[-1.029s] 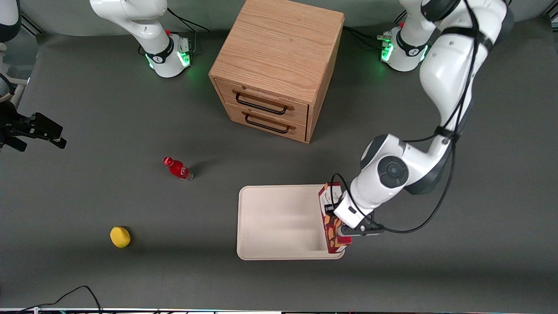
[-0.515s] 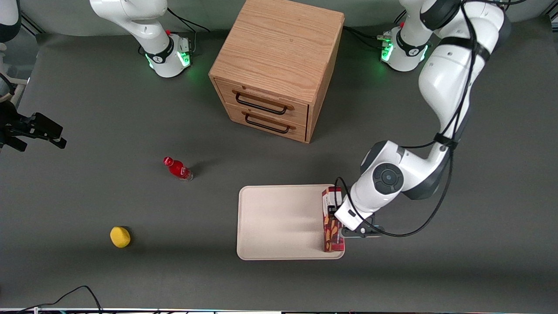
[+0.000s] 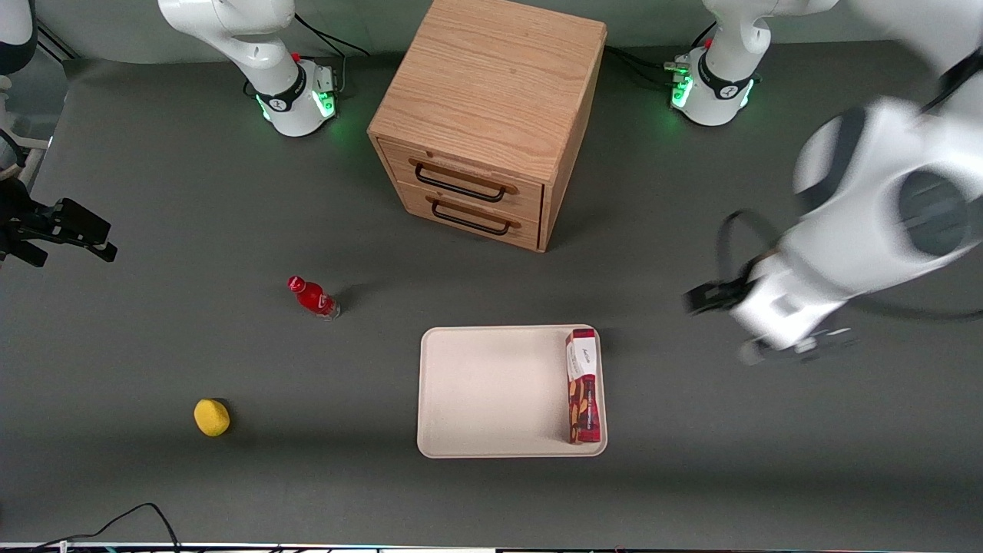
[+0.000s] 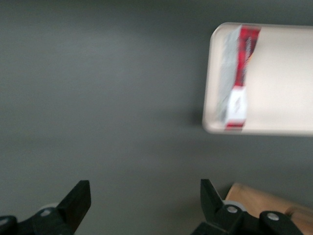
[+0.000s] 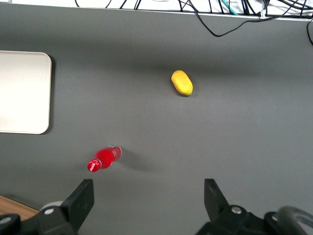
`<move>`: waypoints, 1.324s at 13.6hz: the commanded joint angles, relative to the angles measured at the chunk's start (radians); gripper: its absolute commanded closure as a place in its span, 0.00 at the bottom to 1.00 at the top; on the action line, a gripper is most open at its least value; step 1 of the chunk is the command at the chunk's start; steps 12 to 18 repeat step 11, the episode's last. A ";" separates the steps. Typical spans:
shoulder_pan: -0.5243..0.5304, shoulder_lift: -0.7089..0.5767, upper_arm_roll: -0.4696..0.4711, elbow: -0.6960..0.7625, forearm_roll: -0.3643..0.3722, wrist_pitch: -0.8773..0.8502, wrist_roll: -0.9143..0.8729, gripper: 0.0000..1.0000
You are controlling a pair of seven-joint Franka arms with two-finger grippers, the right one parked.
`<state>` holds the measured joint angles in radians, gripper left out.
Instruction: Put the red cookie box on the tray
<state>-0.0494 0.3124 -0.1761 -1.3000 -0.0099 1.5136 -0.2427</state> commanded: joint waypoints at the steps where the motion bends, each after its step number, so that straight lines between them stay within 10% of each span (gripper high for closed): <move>1: -0.009 -0.149 0.146 -0.062 -0.041 -0.149 0.239 0.00; 7: -0.015 -0.470 0.244 -0.494 -0.018 -0.007 0.361 0.00; 18: -0.020 -0.371 0.239 -0.317 0.034 -0.132 0.362 0.00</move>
